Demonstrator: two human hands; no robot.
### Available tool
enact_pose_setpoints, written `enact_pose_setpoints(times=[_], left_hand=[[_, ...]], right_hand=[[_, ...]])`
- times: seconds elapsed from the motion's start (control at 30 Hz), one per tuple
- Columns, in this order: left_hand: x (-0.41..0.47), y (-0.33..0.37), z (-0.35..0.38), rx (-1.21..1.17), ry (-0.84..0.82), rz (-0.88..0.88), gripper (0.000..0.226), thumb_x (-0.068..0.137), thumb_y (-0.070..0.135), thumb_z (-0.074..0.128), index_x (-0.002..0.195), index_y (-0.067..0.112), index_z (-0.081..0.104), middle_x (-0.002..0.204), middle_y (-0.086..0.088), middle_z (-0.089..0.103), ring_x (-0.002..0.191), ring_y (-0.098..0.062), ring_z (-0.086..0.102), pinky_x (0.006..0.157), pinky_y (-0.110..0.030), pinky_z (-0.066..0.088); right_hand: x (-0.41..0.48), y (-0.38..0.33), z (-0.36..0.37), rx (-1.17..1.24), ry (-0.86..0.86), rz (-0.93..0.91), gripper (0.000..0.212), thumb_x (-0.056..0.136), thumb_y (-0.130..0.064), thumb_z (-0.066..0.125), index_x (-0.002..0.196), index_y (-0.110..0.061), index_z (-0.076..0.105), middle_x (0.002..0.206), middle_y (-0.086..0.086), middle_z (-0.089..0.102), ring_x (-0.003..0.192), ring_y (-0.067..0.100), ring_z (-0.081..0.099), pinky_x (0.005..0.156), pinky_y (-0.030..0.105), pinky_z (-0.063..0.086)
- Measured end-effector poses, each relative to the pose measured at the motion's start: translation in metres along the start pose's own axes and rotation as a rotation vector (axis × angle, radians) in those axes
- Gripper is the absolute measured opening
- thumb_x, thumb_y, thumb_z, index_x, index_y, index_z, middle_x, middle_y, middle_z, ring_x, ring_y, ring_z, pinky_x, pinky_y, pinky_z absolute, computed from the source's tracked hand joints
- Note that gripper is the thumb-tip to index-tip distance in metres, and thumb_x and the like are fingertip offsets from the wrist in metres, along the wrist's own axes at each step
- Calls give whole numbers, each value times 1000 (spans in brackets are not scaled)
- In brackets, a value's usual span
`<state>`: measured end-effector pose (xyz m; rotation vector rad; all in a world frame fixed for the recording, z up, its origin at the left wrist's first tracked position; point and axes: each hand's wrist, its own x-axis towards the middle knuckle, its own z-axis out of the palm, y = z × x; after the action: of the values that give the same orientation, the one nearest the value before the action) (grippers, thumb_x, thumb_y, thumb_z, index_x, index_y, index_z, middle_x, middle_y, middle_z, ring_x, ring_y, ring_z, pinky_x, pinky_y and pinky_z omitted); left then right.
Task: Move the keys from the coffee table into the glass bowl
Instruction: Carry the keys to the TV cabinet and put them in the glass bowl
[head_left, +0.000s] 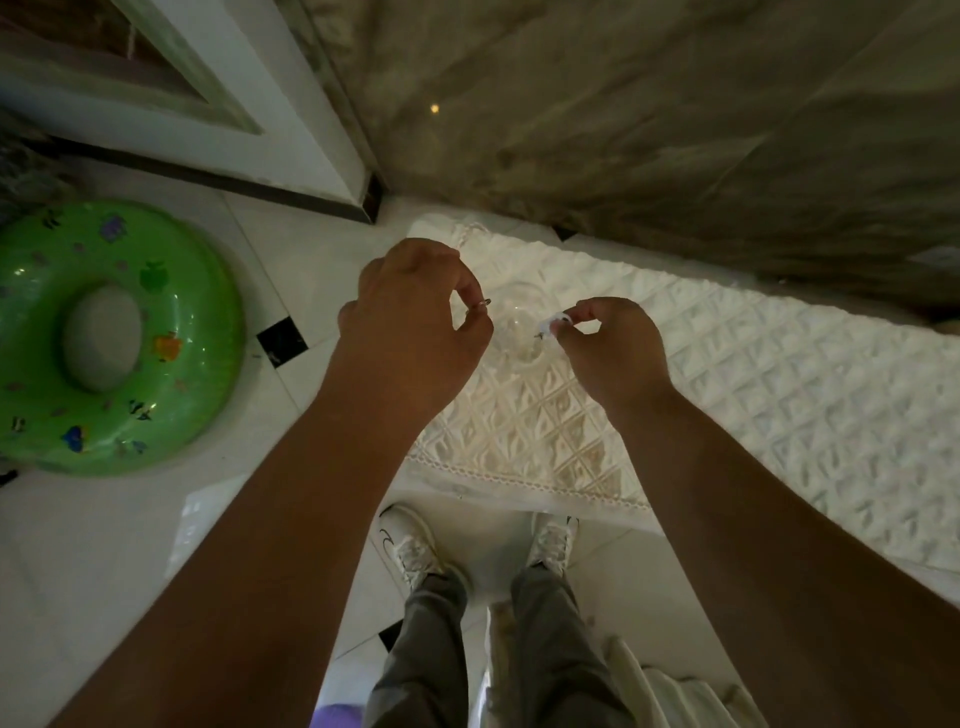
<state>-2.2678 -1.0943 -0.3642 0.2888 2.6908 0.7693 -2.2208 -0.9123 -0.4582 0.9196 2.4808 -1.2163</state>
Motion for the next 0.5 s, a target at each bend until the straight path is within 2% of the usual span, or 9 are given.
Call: enact_pose_setpoints(times=[0.03,0.07,0.1,0.13,0.17,0.2,0.3,0.5], left_hand=[[1,-4,4,-4,6,0,10,86,32,65,94,26,64,127,7,53,121,-18,43,99,-52,41],[3,-7,8,-6,9,2,9,86,32,65,93,26,64,126,7,53,121,-18,44,99,-52,41],[4,-10,11,-11,12,4,9,86,32,65,93,26,64,125,7,53,121,-18,45,99,-52,41],[5,-13,15,-18,11,3,9,86,31,65,93,26,64,125,7,53,121,-18,46,100,-52,40],[6,-16,18,-24,8,-3,9,86,31,65,93,26,64,126,7,53,123,-18,45,101,-52,40],[7,-19,21,-28,4,-10,9,85,32,66,93,26,64,128,7,53,124,-19,45,102,-52,38],[12,-26,31,-32,-1,-21,10,85,33,67,92,26,65,130,7,52,127,-17,43,105,-50,36],[20,-32,52,-68,1,-24,8,84,32,67,90,27,65,130,5,53,126,-19,46,103,-50,39]], right_hand=[[3,3,4,-9,7,3,16,88,-39,67,73,-34,64,89,-16,61,68,-25,51,49,-1,33],[7,6,8,-23,22,12,13,88,-40,66,77,-32,66,94,-13,63,70,-17,56,57,1,38],[10,10,12,-40,47,26,12,88,-41,66,83,-31,68,102,-10,65,80,-7,61,72,14,48],[14,13,16,-59,69,42,12,89,-41,66,87,-29,70,111,-7,65,96,3,61,85,30,50],[16,15,19,-82,76,54,13,89,-40,66,91,-29,71,119,-5,63,111,15,58,93,40,47],[18,17,22,-108,73,57,13,91,-39,65,94,-29,72,127,-5,60,121,21,52,97,44,43],[21,21,30,-215,51,53,20,94,-41,58,106,-33,73,147,-11,44,133,20,37,96,46,34],[28,30,45,-304,30,67,25,95,-47,53,111,-41,71,155,-15,32,138,21,27,100,50,29]])
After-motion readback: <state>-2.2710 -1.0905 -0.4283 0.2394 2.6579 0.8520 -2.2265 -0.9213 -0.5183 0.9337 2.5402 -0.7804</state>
